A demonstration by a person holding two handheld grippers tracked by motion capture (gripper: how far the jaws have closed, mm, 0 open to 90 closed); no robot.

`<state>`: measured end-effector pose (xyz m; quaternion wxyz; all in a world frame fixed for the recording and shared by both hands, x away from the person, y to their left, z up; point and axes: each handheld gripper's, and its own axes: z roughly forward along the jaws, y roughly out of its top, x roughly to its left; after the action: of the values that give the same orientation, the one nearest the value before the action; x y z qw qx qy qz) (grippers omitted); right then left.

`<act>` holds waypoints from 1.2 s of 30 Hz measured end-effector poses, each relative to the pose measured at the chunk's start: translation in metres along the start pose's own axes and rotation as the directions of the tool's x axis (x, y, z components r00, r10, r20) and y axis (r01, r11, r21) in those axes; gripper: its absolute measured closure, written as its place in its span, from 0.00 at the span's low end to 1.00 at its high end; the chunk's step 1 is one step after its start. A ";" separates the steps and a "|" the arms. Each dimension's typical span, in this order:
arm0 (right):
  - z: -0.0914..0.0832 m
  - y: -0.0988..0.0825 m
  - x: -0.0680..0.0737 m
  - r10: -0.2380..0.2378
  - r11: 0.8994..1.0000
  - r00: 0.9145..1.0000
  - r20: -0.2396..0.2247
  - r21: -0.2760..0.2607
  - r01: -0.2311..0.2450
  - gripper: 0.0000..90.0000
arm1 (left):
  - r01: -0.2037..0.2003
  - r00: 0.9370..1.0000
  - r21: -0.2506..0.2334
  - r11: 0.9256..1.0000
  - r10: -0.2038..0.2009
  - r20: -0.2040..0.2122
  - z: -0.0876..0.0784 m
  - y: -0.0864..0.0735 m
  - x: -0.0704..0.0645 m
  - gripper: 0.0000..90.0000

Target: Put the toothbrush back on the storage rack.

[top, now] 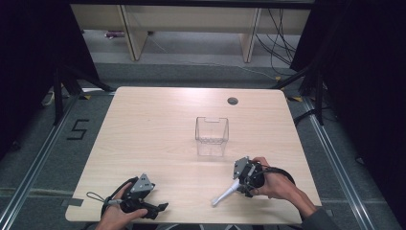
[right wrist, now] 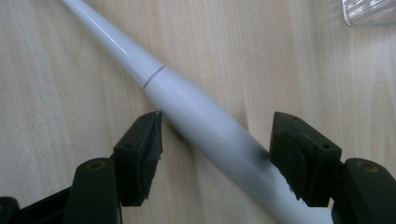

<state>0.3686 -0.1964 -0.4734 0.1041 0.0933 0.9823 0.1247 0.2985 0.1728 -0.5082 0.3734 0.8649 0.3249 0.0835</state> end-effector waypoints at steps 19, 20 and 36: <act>-0.002 0.006 -0.006 -0.027 0.998 0.999 -0.028 0.060 0.029 0.57 | -0.001 1.000 0.000 1.000 0.001 0.000 0.000 0.000 0.000 0.17; -0.002 0.006 -0.006 -0.027 0.998 0.999 -0.028 0.060 0.029 0.57 | -0.001 1.000 0.000 1.000 0.001 0.000 0.000 0.000 0.000 0.17; -0.001 0.015 -0.003 -0.020 0.988 0.998 -0.064 0.152 0.030 0.61 | -0.003 1.000 0.001 1.000 0.003 0.000 0.000 0.000 0.000 0.17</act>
<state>0.3737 -0.1835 -0.4676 0.0675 0.0846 0.9929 0.0503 0.2983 0.1730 -0.5079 0.3730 0.8655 0.3236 0.0839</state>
